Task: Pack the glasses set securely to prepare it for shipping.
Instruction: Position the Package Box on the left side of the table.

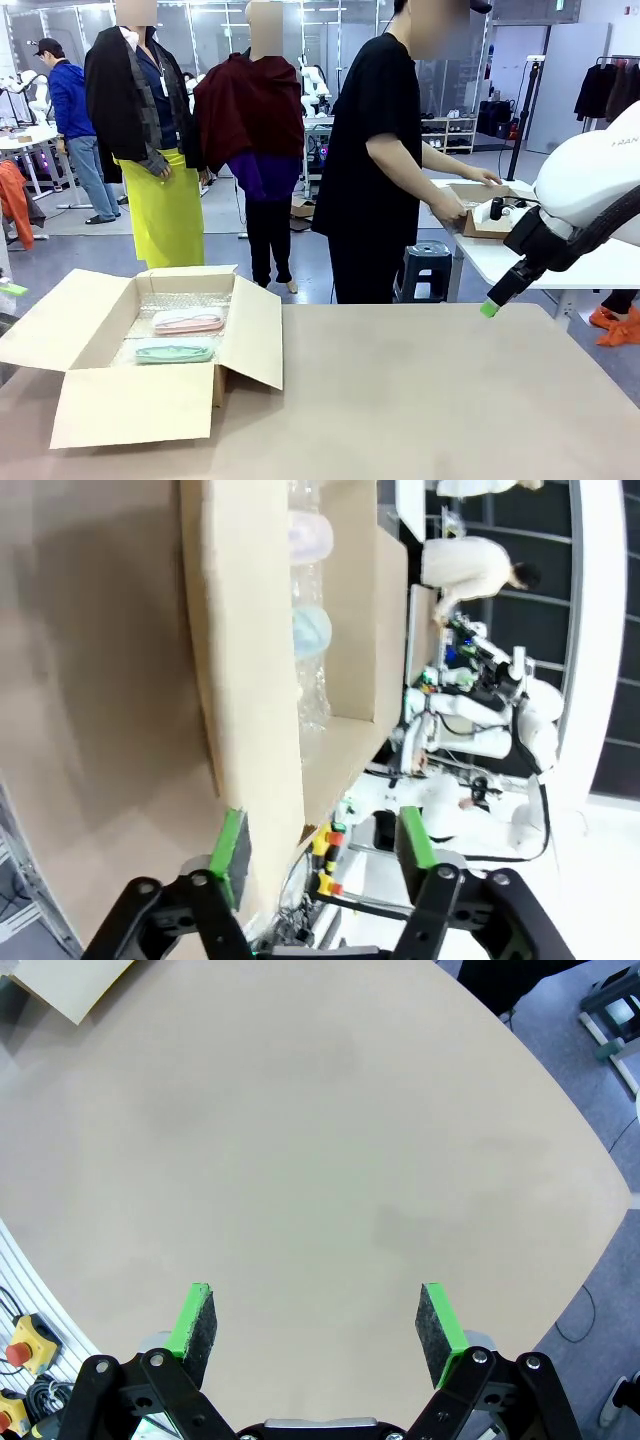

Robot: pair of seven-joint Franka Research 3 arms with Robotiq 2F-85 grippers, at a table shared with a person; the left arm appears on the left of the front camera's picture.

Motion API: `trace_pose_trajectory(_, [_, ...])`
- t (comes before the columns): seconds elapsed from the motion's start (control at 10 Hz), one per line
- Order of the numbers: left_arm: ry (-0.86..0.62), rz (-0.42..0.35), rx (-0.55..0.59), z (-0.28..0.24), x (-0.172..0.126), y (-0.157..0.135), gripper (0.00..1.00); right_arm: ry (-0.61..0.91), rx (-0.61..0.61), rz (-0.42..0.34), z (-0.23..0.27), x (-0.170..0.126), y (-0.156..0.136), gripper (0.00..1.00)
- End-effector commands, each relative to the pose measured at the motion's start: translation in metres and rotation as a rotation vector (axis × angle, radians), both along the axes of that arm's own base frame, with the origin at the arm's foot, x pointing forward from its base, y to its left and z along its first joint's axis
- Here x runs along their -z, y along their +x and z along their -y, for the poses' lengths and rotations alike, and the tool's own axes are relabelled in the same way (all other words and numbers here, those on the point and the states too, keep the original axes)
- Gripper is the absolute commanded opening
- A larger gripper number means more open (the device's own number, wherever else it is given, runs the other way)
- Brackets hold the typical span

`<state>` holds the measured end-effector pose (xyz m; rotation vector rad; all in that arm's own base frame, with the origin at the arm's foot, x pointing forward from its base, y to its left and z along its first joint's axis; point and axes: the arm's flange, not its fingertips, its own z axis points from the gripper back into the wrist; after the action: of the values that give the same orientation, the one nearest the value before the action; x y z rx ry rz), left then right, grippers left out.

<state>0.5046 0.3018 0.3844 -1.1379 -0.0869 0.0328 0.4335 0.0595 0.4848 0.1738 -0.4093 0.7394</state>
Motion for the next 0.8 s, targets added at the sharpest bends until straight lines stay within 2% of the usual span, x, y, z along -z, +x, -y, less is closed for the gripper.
trace_pose_trajectory(0.0, [0.113,0.073,-0.065,0.007,-0.036,-0.031,0.91,-0.010,0.000,-0.003,-0.001,-0.002,0.001,1.00])
trace_pose_trajectory(0.1, [0.152,0.103,-0.067,0.011,-0.052,-0.035,1.00,-0.010,0.000,-0.003,-0.001,-0.002,0.001,1.00])
trace_pose_trajectory(0.4, [0.198,0.103,-0.038,0.027,-0.066,-0.030,1.00,-0.010,0.000,-0.003,-0.001,-0.002,0.001,1.00])
trace_pose_trajectory(0.5, [0.160,0.118,-0.058,0.004,-0.080,-0.029,1.00,-0.010,0.000,-0.003,-0.001,-0.002,0.001,1.00])
trace_pose_trajectory(0.7, [0.160,0.118,-0.058,0.004,-0.080,-0.029,1.00,-0.010,0.000,-0.003,-0.001,-0.002,0.001,1.00])
